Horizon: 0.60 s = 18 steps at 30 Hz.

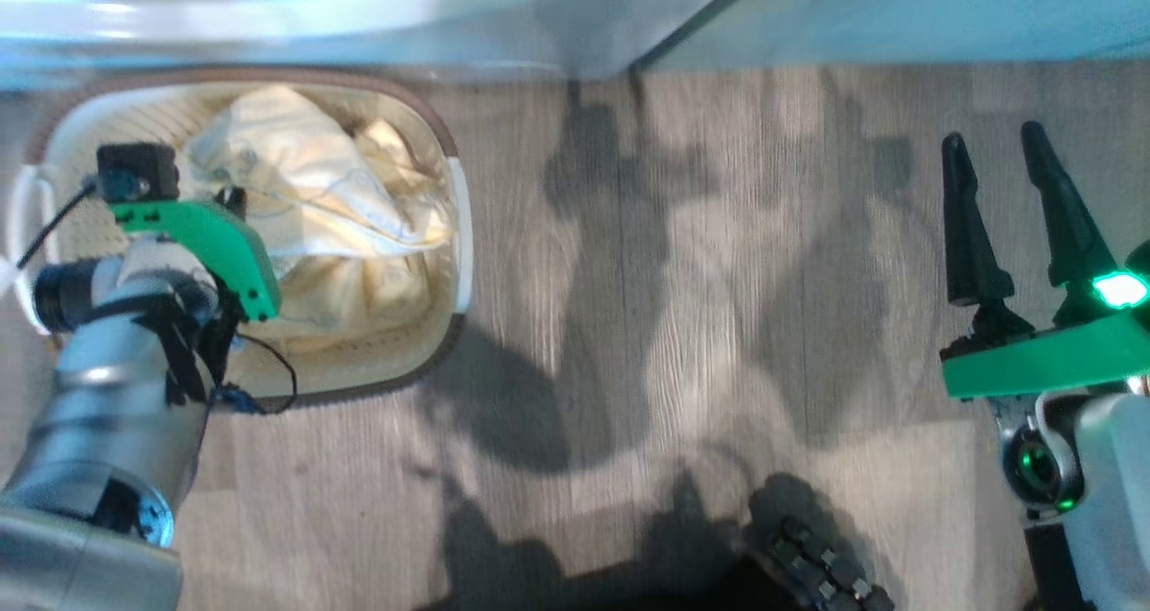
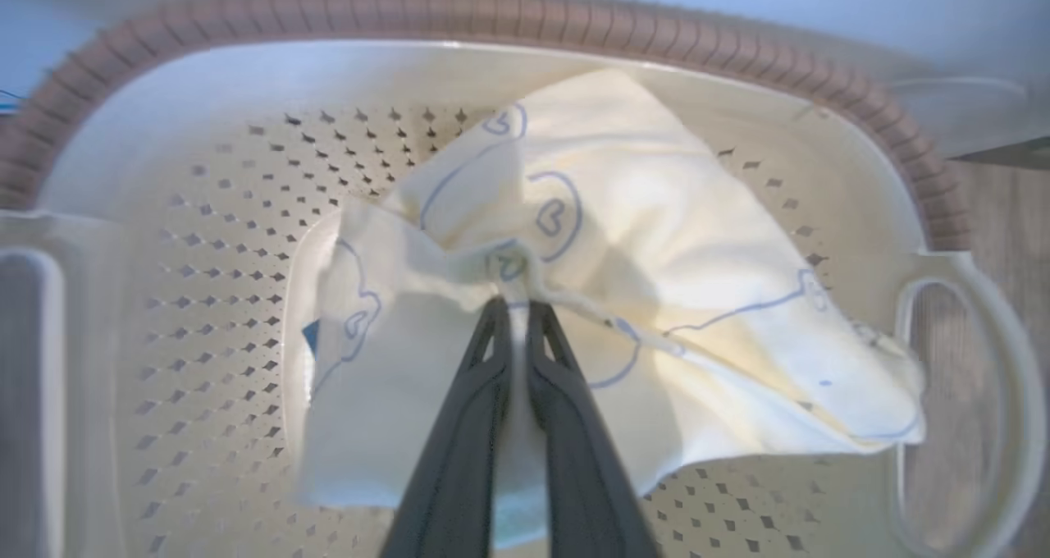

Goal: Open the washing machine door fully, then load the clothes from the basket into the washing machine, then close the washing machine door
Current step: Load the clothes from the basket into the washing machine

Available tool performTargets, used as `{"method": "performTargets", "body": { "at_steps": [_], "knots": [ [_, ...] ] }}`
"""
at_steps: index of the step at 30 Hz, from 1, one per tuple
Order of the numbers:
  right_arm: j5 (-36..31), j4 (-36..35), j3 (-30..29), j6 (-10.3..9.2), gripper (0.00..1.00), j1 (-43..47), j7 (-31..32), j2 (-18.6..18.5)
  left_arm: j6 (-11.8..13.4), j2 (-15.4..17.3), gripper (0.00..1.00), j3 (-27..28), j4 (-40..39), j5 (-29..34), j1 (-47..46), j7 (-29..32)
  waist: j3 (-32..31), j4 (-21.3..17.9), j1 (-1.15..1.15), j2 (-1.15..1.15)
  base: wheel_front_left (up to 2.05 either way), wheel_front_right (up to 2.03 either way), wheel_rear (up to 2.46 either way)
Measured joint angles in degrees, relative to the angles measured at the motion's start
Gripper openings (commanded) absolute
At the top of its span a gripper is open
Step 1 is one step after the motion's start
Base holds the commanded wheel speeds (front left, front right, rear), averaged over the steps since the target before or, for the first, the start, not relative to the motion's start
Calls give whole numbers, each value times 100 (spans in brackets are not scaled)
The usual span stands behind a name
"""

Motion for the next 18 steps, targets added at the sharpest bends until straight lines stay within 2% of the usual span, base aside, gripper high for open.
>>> {"method": "performTargets", "body": {
  "at_steps": [9, 18],
  "knots": [
    [2, 204, -56, 0, 100, 581, 0, -96, -19, -230, 0, -159, -301, -245, 698, -476, -1049, 219, 0, 0, 0, 0, 0],
    [8, 303, -88, 0, 100, 996, 0, -197, -2, -191, 0, -174, -916, -214, 1313, -526, -1873, 413, 0, 0, 0, 0, 0]
  ]
}}
